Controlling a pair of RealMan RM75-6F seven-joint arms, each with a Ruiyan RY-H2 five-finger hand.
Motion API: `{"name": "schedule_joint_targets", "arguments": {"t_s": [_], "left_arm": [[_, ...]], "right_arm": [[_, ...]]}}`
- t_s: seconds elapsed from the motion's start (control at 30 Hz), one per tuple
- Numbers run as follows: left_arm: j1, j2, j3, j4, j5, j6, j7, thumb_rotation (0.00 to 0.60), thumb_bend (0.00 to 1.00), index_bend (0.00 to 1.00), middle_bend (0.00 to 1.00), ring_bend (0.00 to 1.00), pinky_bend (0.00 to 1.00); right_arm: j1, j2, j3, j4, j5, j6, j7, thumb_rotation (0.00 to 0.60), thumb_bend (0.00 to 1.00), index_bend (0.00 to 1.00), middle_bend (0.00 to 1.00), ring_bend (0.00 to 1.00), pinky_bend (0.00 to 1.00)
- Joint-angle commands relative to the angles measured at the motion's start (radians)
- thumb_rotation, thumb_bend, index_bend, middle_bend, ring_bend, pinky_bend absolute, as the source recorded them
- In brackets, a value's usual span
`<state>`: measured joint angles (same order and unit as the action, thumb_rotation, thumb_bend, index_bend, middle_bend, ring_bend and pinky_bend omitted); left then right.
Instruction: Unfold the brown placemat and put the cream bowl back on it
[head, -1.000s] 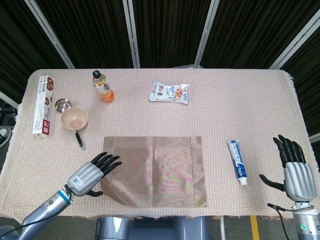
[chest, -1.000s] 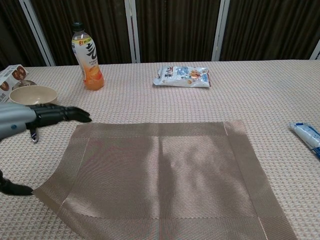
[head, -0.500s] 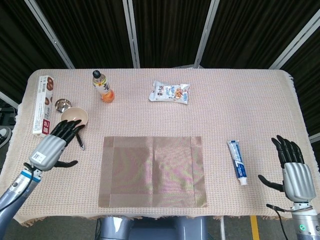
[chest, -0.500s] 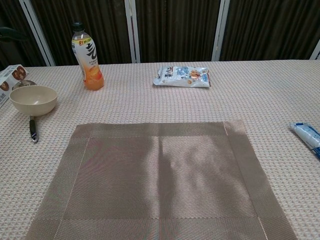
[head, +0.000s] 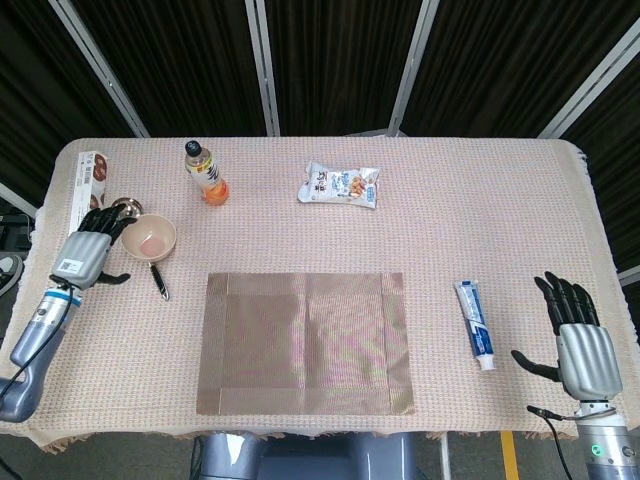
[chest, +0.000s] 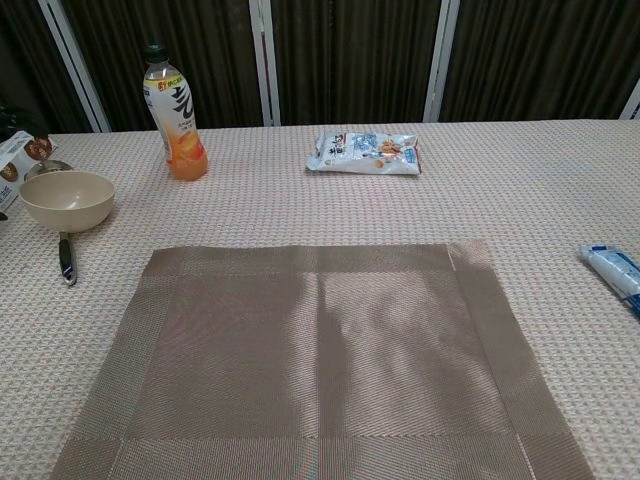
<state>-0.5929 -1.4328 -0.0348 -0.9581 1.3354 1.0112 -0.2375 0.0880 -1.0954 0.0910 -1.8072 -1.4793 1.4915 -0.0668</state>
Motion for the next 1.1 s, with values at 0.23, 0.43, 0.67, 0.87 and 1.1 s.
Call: {"name": "schedule_joint_targets", "arguments": {"t_s": [0.23,0.43,0.67,0.87,1.1], "left_arm": [[-0.061,-0.167,-0.005,0.246,-0.004,-0.134,0.025,0.600,0.28,0.27,0.00,0.01,0.00],[-0.064,-0.202,-0.008,0.303,0.006,-0.143,0.023,0.600,0.30,0.37,0.00,0.01,0.00],[-0.063,-0.224,-0.011,0.332,0.019,-0.144,0.014,0.600,0.33,0.54,0.00,0.00,0.00],[-0.051,-0.223,-0.008,0.322,0.044,-0.102,0.000,0.600,0.34,0.62,0.00,0.00,0.00],[-0.043,-0.186,-0.005,0.256,0.089,-0.011,-0.007,0.600,0.36,0.65,0.00,0.00,0.00]], "right_arm": [[0.001,-0.005,0.005,0.010,0.017,-0.006,-0.002,0.600,0.00,0.00,0.00,0.00,0.00],[0.003,-0.006,0.006,0.014,0.021,-0.010,-0.002,0.600,0.00,0.00,0.00,0.00,0.00],[0.004,-0.008,0.007,0.017,0.026,-0.013,-0.002,0.600,0.00,0.00,0.00,0.00,0.00],[0.004,-0.009,0.007,0.019,0.026,-0.014,-0.002,0.600,0.00,0.00,0.00,0.00,0.00],[0.004,-0.008,0.007,0.017,0.023,-0.013,-0.001,0.600,0.00,0.00,0.00,0.00,0.00]]}}
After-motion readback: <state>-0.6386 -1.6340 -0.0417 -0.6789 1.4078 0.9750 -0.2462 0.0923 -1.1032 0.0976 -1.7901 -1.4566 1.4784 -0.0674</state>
